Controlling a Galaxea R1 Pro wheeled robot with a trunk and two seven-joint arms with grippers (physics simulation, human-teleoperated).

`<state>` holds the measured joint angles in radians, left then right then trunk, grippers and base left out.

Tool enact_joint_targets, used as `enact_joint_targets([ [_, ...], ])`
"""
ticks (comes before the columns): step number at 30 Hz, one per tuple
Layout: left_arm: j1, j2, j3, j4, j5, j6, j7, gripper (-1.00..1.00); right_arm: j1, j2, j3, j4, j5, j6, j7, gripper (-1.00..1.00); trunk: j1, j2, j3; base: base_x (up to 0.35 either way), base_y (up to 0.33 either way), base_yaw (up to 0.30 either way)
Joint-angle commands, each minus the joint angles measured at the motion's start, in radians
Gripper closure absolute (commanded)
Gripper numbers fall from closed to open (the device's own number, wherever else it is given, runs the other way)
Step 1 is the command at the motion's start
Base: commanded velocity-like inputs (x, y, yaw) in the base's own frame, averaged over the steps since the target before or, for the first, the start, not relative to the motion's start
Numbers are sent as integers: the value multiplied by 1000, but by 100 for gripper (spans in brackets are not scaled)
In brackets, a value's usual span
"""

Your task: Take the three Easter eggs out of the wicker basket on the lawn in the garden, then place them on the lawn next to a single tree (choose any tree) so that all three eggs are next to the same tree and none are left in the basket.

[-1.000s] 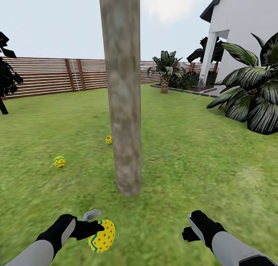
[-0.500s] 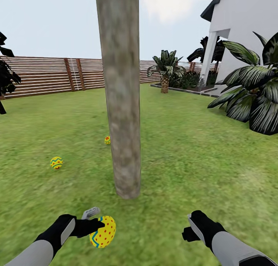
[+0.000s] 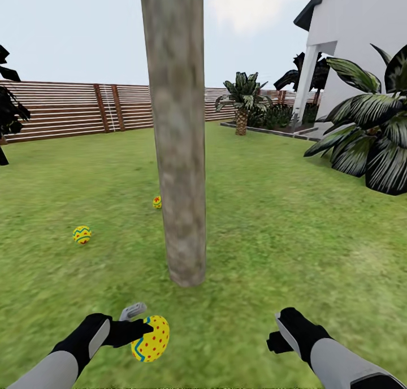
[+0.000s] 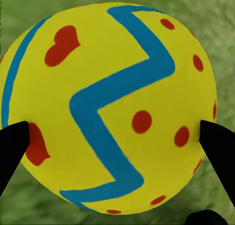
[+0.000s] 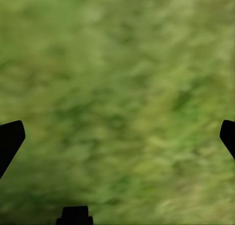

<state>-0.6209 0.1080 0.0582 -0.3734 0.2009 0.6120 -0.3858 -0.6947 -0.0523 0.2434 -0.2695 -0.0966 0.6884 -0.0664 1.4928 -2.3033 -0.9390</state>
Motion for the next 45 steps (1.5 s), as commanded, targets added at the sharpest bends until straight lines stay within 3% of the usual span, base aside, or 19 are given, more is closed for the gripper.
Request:
enact_joint_targets([
  [1,0,1,6,-1,2,8,-2,100,0,-2,6,-4,-11,4,-6,-100,4,-8,-4,0,0,0],
  [3,0,1,6,-1,2,8,-1,100,0,-6,-1,-36,-11,-8,-8,-100,11,-22,-10,0,0,0],
  [7,0,1,6,-2,2,8,-1,100,0,-12,-59,-81,-10,-18,-4,-100,27,-50,-23,0,0,0],
  [12,0,1,6,-3,1,8,1,100,0,-6,-61,-199,-6,-8,-3,-100,46,-85,-39,0,0,0],
  [15,0,3,5,-7,0,3,1,100,0,-5,-58,-203,-2,-6,-5,-100,57,-106,-48,0,0,0],
  [20,0,3,6,-4,0,-65,1,100,0,-1,-61,-202,-8,20,-3,-100,77,-141,-64,0,0,0],
  [28,0,1,5,-5,0,-67,-1,100,0,6,-61,-145,-10,21,-6,-100,107,-197,-89,0,0,0],
  [43,0,5,13,-8,1,-56,-2,100,0,6,-59,-141,-8,13,-7,-100,114,-200,-147,0,0,0],
  [45,0,8,16,-12,-1,-56,29,100,0,6,-59,-140,-7,13,-7,-100,115,-201,-155,0,0,0],
])
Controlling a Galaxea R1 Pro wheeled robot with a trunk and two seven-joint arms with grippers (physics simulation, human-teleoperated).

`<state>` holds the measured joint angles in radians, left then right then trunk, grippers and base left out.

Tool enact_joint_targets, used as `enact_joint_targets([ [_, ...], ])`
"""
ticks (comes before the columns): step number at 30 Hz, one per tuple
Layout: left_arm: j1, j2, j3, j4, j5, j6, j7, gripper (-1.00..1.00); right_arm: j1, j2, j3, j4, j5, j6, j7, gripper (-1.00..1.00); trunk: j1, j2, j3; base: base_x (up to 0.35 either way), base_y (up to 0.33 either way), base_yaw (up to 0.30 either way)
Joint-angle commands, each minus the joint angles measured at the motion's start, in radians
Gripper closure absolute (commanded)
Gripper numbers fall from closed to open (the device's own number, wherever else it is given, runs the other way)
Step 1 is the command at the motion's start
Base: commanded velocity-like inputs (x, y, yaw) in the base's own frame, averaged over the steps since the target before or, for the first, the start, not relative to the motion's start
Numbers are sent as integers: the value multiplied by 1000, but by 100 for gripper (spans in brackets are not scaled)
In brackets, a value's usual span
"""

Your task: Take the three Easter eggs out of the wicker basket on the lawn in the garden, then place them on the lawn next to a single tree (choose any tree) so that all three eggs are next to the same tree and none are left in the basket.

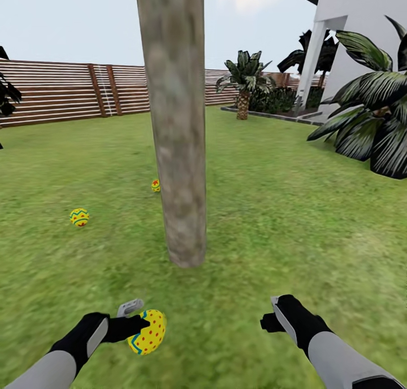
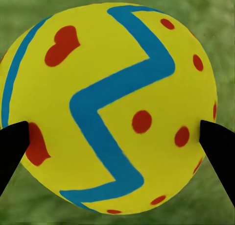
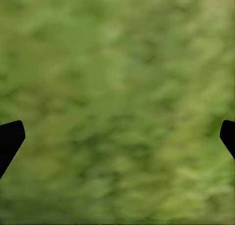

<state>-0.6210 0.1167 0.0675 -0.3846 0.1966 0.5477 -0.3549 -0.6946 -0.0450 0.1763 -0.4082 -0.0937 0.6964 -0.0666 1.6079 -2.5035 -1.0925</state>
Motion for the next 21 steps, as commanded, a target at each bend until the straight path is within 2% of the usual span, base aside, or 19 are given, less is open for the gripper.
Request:
enact_joint_targets([
  [1,0,7,8,-3,4,10,61,100,0,-1,8,-1,-9,5,-7,-100,0,-1,-5,0,0,0],
  [2,0,19,10,-4,6,12,109,100,0,-1,9,-1,-9,5,-7,-100,1,-1,-9,0,0,0],
  [3,0,25,10,-5,7,15,129,100,0,0,9,0,-9,5,-7,-100,1,-1,-13,0,0,0],
  [6,0,27,10,-9,10,71,138,100,0,0,9,0,-9,5,-7,-100,2,-2,-24,0,0,0],
  [11,0,26,11,-12,11,77,137,100,0,1,9,2,-9,5,-7,-100,5,-3,-44,0,0,0],
  [16,0,26,8,-39,11,77,51,100,0,2,10,3,-8,4,-7,-100,7,-4,-63,0,0,0],
  [21,0,25,8,-40,9,76,45,100,0,7,11,3,-8,3,-7,-100,9,-5,-82,0,0,0],
])
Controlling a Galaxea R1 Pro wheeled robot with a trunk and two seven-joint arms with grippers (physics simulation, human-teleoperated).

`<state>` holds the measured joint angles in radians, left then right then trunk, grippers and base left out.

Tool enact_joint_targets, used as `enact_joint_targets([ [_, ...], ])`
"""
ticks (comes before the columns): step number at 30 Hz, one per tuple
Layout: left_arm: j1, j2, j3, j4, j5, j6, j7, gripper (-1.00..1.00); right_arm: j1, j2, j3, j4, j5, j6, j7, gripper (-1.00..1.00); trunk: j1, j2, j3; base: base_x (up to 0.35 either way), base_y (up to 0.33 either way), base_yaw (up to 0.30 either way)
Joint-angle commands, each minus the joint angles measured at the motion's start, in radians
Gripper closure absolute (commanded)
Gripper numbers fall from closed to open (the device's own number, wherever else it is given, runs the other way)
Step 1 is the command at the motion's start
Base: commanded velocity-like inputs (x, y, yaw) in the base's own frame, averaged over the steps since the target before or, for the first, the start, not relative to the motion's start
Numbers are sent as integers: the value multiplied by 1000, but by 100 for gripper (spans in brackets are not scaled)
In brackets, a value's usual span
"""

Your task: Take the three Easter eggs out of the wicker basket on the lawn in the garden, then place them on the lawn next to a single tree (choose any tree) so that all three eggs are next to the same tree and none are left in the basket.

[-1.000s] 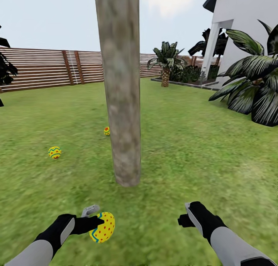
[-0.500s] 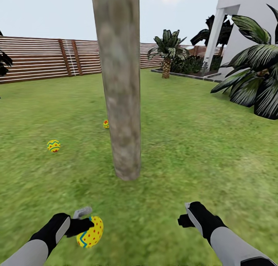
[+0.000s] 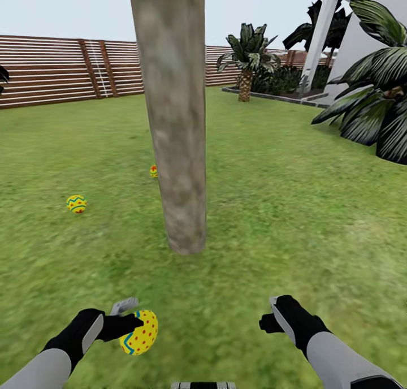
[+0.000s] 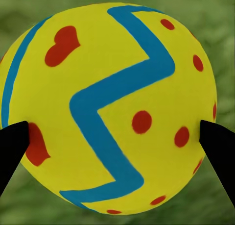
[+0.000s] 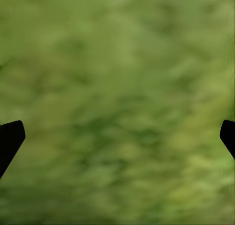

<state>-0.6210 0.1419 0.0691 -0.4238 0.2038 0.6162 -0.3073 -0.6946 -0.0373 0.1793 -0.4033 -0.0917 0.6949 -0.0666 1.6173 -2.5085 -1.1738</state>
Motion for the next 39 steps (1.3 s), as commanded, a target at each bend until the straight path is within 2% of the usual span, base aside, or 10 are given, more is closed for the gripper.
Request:
enact_joint_targets([
  [1,0,0,6,-1,2,8,-2,100,0,3,8,-1,-9,5,-7,-100,0,-1,-5,0,0,0],
  [13,0,2,9,-3,1,14,2,100,0,8,8,7,-8,3,-7,-100,6,-3,-51,5,0,0],
  [24,0,-2,8,-3,1,8,5,100,0,7,8,10,-8,3,-8,-100,11,-6,-94,274,-47,0],
  [39,0,0,9,-3,2,4,7,100,0,9,8,12,-8,2,-7,-100,17,-10,-152,3,0,0],
])
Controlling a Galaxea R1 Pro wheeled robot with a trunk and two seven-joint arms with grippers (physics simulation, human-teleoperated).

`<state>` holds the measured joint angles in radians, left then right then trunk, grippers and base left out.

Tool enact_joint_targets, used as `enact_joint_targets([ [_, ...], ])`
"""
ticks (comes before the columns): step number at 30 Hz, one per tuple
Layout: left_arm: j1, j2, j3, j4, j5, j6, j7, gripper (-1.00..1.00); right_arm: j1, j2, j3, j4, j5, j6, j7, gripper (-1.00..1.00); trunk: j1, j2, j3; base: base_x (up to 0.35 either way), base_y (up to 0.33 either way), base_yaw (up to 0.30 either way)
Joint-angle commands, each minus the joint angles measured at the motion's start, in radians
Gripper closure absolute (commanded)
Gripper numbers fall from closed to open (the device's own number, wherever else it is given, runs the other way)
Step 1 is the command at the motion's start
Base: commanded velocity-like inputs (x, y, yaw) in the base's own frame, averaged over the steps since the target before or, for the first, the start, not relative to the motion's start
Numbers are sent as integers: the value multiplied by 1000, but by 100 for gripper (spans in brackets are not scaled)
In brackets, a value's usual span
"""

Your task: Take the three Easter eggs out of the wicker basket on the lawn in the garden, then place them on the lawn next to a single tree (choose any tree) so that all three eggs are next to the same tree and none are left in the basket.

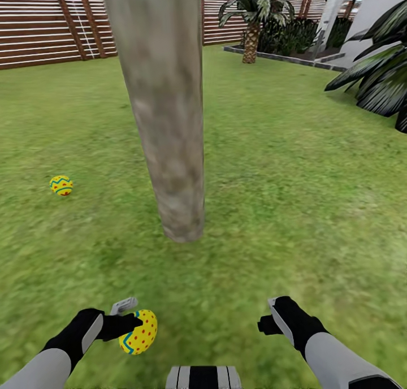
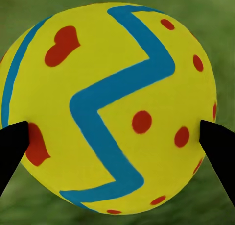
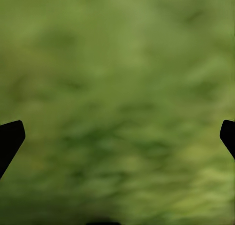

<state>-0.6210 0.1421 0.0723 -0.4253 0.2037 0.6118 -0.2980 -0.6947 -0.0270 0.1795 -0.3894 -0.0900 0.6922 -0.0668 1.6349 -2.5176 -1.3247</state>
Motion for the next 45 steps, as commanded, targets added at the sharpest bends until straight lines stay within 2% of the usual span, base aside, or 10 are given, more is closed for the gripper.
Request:
enact_joint_targets([
  [1,0,0,6,-1,2,8,-3,100,0,-1,8,-2,-10,4,-7,-100,0,-1,-5,0,0,0],
  [6,0,1,19,-1,2,8,-3,100,0,-1,8,-2,-10,4,-8,-100,2,-2,-24,0,0,0],
  [25,0,0,20,-3,2,8,-3,100,0,10,9,-1,-8,4,-8,-100,11,-6,-98,0,0,0],
  [26,0,0,19,-3,2,8,-3,-100,0,10,9,-1,-8,4,-8,-100,11,-6,-101,0,0,0],
  [39,0,-2,37,-1,2,8,-3,-100,0,10,9,7,-8,3,-8,-100,12,-7,-105,0,0,0],
  [45,0,-5,35,1,-1,-23,-1,-100,0,10,8,38,-7,-11,-8,-100,9,-5,-82,0,0,0],
])
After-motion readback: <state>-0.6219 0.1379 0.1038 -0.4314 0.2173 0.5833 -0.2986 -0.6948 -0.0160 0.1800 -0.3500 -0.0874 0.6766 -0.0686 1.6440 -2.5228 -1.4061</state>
